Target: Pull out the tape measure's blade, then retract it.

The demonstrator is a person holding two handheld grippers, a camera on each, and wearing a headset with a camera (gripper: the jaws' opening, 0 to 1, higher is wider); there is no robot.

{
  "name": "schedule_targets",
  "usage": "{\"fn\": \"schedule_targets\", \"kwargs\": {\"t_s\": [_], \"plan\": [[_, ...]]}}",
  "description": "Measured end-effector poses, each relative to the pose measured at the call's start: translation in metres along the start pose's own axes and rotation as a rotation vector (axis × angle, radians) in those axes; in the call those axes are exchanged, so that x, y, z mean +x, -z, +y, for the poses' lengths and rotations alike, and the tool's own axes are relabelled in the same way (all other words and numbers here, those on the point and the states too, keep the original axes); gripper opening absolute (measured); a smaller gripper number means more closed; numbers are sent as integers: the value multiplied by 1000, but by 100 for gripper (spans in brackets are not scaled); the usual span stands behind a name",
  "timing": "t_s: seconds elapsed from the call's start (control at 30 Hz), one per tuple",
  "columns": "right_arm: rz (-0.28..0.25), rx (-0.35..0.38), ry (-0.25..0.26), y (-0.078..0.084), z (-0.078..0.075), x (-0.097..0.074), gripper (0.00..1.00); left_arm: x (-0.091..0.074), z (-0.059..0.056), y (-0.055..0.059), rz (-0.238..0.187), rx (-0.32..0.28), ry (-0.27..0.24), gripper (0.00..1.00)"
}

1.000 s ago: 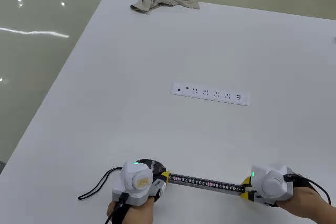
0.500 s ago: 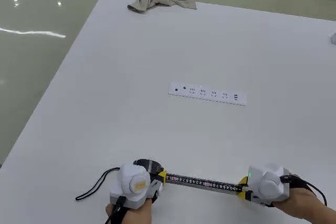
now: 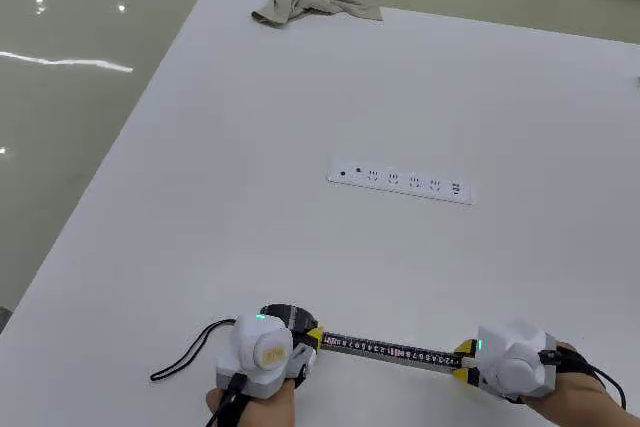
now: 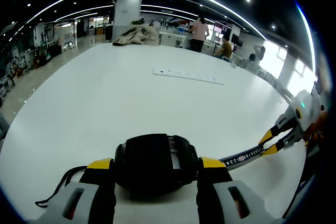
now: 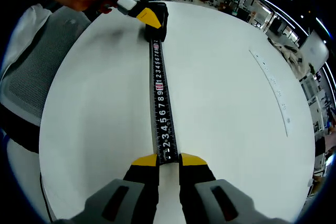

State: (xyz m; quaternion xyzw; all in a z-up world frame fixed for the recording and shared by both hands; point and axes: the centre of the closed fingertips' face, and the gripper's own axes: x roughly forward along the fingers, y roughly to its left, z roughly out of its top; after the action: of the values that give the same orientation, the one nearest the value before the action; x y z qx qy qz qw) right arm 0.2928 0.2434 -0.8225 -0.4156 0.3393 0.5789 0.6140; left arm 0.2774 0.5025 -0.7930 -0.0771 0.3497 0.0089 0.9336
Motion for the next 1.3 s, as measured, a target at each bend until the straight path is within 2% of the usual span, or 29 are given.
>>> {"fn": "schedule_targets", "kwargs": {"t_s": [0.37, 0.67, 1.3], "plan": [[-22, -13, 24, -12, 2, 6, 13, -1, 0, 1, -2, 1, -1, 60], [-41, -26, 19, -29, 4, 14, 13, -1, 0, 2, -1, 0, -1, 60], [-53, -32, 24, -43, 4, 19, 13, -1, 0, 2, 3, 1, 1, 60]]}}
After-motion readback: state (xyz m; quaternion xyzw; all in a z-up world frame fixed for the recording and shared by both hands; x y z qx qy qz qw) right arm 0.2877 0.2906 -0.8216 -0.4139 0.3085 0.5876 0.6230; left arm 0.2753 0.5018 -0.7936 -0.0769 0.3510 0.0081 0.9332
